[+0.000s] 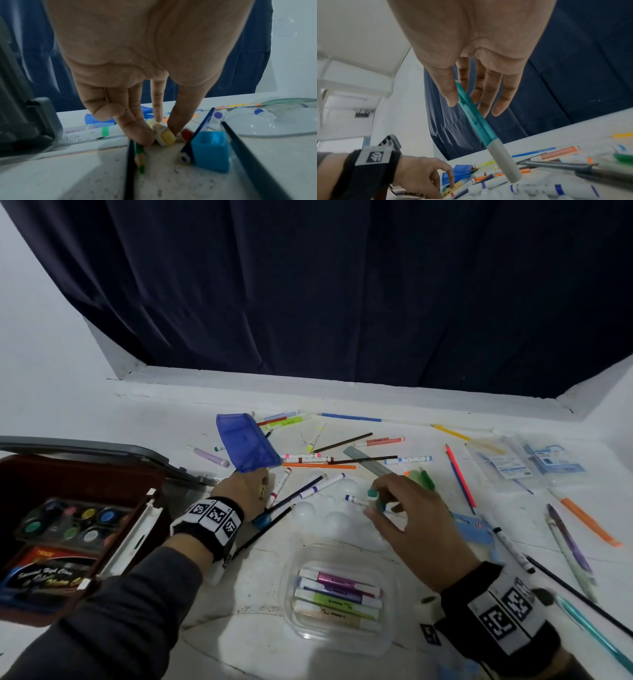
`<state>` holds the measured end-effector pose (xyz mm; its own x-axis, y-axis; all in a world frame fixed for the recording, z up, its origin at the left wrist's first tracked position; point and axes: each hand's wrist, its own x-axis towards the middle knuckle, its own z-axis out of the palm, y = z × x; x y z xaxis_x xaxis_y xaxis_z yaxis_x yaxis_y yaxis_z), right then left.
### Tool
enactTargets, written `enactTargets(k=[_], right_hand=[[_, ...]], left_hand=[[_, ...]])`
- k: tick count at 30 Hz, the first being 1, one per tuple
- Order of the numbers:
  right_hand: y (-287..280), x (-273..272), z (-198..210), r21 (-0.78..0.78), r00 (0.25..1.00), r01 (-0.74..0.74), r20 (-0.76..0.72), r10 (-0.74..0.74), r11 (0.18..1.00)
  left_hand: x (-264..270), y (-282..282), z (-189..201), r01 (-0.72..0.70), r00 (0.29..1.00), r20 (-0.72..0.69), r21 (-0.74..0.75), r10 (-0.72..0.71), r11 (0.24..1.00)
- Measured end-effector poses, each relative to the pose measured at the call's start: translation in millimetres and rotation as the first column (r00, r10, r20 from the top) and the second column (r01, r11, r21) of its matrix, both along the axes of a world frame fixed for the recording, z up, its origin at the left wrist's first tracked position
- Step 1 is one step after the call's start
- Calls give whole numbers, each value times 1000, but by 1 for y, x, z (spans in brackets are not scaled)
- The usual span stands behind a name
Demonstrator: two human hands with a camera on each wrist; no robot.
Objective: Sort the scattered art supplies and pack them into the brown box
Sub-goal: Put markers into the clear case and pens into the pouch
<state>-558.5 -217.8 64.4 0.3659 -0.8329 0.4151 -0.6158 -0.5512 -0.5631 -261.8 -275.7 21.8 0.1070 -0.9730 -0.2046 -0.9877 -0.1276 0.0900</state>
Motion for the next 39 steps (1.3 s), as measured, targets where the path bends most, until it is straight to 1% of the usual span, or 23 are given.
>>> enactTargets(k=[2, 6, 8, 10, 12, 13, 14, 15, 16, 18, 20, 21, 22, 23, 25, 26, 27, 31, 33, 35, 39], right_hand=[[10, -1, 0, 35, 998, -3, 65, 1, 999], [25, -2, 4, 142, 982, -8, 186, -18, 990], [31, -4, 3, 153, 989, 1, 144, -23, 988], [36, -8, -4, 144, 998, -9, 56, 1, 990], [40, -10, -14, 177, 998, -34, -38, 41, 984], [41, -10, -20, 207, 993, -52, -92, 72, 977], [41, -9, -24, 236, 984, -73, -144, 109, 969], [42, -8, -27, 261, 971, -92, -190, 144, 961], [42, -6, -28, 278, 959, -107, -225, 173, 955], [43, -2, -28, 280, 936, -127, -284, 209, 952], [42, 2, -28, 253, 912, -147, -339, 230, 956], [41, 5, -29, 252, 900, -156, -361, 243, 955], [39, 7, -29, 258, 888, -164, -382, 256, 952], [38, 11, -30, 269, 873, -168, -406, 269, 949], [36, 17, -30, 293, 835, -169, -465, 295, 941], [35, 21, -31, 295, 814, -166, -497, 299, 941], [35, 24, -31, 292, 792, -156, -534, 296, 944], [35, 36, -31, 261, 708, -103, -659, 255, 960], [34, 39, -31, 252, 696, -98, -674, 247, 963], [32, 40, -32, 254, 700, -96, -671, 247, 962], [31, 41, -35, 246, 702, -107, -667, 249, 963]], left_hand=[[-1, 4, 4, -5, 1000, -13, -10, 5, 1000], [3, 11, 15, -78, 992, -107, -68, 71, 995], [8, 18, 23, -116, 982, -163, -118, 96, 986], [11, 30, 32, -144, 951, -298, -210, 77, 967], [11, 48, 42, -150, 909, -418, -336, -4, 930], [9, 58, 45, -159, 882, -468, -407, -56, 899], [7, 69, 48, -180, 843, -527, -463, -106, 868], [4, 80, 50, -210, 784, -601, -496, -158, 843], [2, 90, 50, -244, 701, -684, -495, -202, 834], [-3, 108, 50, -295, 497, -836, -415, -232, 861], [-8, 126, 53, -320, 275, -934, -313, -228, 894], [-9, 133, 53, -340, 162, -960, -271, -228, 901], [-10, 139, 54, -359, 68, -971, -240, -231, 902], [-10, 143, 52, -376, 3, -972, -218, -234, 901], [-8, 149, 45, -412, -101, -970, -161, -221, 897], [-7, 151, 41, -431, -144, -968, -127, -207, 893], [-7, 153, 37, -441, -171, -966, -101, -194, 892], [-12, 154, 24, -441, -242, -963, -4, -122, 898], [-15, 154, 20, -437, -259, -961, 27, -96, 899], [-17, 153, 19, -436, -278, -958, 56, -75, 898], [-27, 150, 23, -433, -352, -934, 102, -64, 895]])
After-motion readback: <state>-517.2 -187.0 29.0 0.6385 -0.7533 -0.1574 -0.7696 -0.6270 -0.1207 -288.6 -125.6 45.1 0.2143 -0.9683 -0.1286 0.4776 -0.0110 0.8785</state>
